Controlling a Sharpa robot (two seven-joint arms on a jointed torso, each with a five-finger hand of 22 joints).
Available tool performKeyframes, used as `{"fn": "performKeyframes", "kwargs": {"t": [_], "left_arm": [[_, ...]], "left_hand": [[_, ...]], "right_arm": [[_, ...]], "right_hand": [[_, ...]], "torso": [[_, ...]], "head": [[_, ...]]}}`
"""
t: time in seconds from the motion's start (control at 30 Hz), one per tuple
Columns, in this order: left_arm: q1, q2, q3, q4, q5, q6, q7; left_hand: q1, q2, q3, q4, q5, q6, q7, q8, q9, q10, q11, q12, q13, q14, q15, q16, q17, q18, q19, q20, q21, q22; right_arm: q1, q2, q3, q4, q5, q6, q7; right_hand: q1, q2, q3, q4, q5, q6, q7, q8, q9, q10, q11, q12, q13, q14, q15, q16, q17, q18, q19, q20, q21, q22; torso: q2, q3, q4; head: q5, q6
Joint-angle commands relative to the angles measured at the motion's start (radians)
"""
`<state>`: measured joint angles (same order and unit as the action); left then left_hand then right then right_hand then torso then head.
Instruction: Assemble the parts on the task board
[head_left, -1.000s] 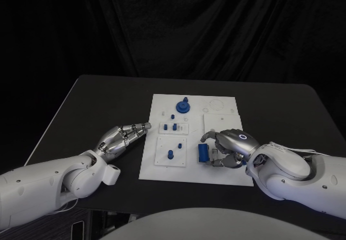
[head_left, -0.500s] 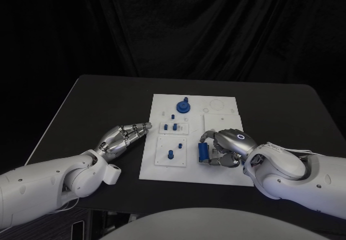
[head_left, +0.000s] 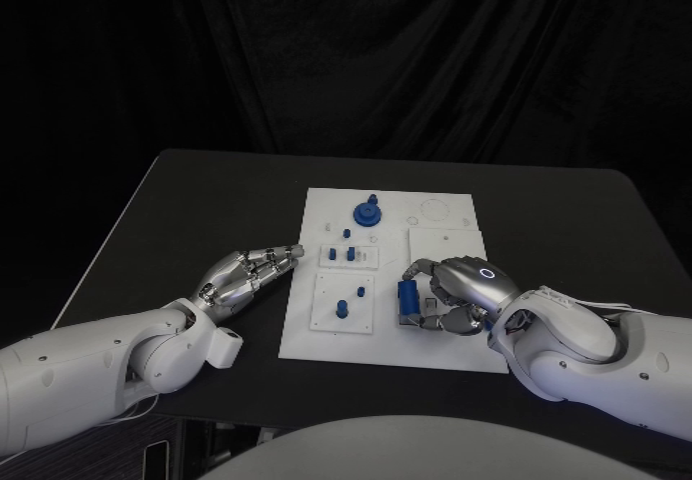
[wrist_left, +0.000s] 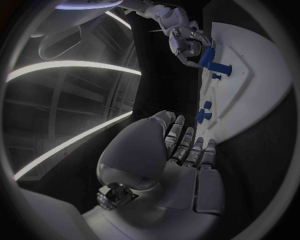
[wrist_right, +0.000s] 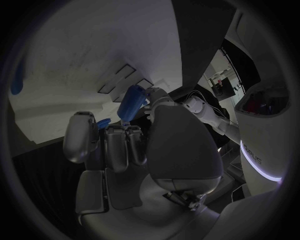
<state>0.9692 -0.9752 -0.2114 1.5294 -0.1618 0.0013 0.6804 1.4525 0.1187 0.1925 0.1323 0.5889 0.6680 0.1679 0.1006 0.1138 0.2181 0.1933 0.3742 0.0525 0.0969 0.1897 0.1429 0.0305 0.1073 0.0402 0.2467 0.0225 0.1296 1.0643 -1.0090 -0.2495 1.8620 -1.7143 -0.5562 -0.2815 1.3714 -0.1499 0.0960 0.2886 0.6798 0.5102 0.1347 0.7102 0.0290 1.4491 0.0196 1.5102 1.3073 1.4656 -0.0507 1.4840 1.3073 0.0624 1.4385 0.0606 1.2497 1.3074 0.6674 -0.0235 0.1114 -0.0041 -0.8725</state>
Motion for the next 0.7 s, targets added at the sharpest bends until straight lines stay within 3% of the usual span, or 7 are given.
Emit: {"fn": "performKeyframes", "kwargs": {"t": [0.03,0.33,0.7], "left_arm": [[-0.001,0.001,0.001,0.001,0.004,0.016,0.161],[-0.001,0.0,0.001,-0.001,0.004,0.019,0.159],[-0.001,0.0,0.001,-0.002,0.004,0.02,0.158]], "left_hand": [[-0.004,-0.001,0.004,0.001,-0.003,-0.007,-0.002,-0.006,-0.001,-0.007,0.003,-0.005,-0.001,-0.001,0.008,0.002,0.001,0.019,-0.001,0.009,-0.001,0.001],[-0.004,0.0,0.006,0.0,-0.003,-0.009,-0.002,-0.006,-0.002,-0.008,0.004,-0.006,-0.001,0.0,0.01,0.003,0.001,0.02,0.0,0.012,0.0,0.002],[-0.005,0.001,0.007,0.0,-0.003,-0.011,-0.002,-0.007,-0.002,-0.009,0.004,-0.007,-0.001,0.001,0.012,0.005,0.001,0.021,0.001,0.014,0.0,0.003]], "right_arm": [[-0.003,-0.011,0.0,0.012,-0.008,-0.063,0.009],[-0.005,-0.042,0.0,0.05,-0.008,-0.092,0.008],[-0.015,-0.056,0.0,0.068,0.037,-0.064,-0.01]], "right_hand": [[-0.013,0.004,0.017,0.003,0.047,0.045,-0.024,0.075,0.266,0.014,0.002,0.006,0.136,0.068,0.006,0.007,0.144,0.005,0.012,0.002,0.015,0.175],[-0.073,0.001,0.056,0.004,0.111,0.079,-0.024,0.062,0.233,0.029,0.007,0.012,0.149,0.074,0.01,0.015,0.155,-0.001,0.026,0.006,0.044,0.183],[-0.091,-0.002,0.065,0.004,0.112,0.083,-0.023,0.053,0.222,0.029,0.01,0.011,0.148,0.074,0.011,0.015,0.154,-0.001,0.025,0.007,0.043,0.182]], "torso": [[0.0,0.0001,-0.0002],[0.0,0.0002,-0.0005],[0.0,-0.0001,-0.0003]], "head": [[0.001,0.0],[-0.001,0.0],[0.0,0.0]]}}
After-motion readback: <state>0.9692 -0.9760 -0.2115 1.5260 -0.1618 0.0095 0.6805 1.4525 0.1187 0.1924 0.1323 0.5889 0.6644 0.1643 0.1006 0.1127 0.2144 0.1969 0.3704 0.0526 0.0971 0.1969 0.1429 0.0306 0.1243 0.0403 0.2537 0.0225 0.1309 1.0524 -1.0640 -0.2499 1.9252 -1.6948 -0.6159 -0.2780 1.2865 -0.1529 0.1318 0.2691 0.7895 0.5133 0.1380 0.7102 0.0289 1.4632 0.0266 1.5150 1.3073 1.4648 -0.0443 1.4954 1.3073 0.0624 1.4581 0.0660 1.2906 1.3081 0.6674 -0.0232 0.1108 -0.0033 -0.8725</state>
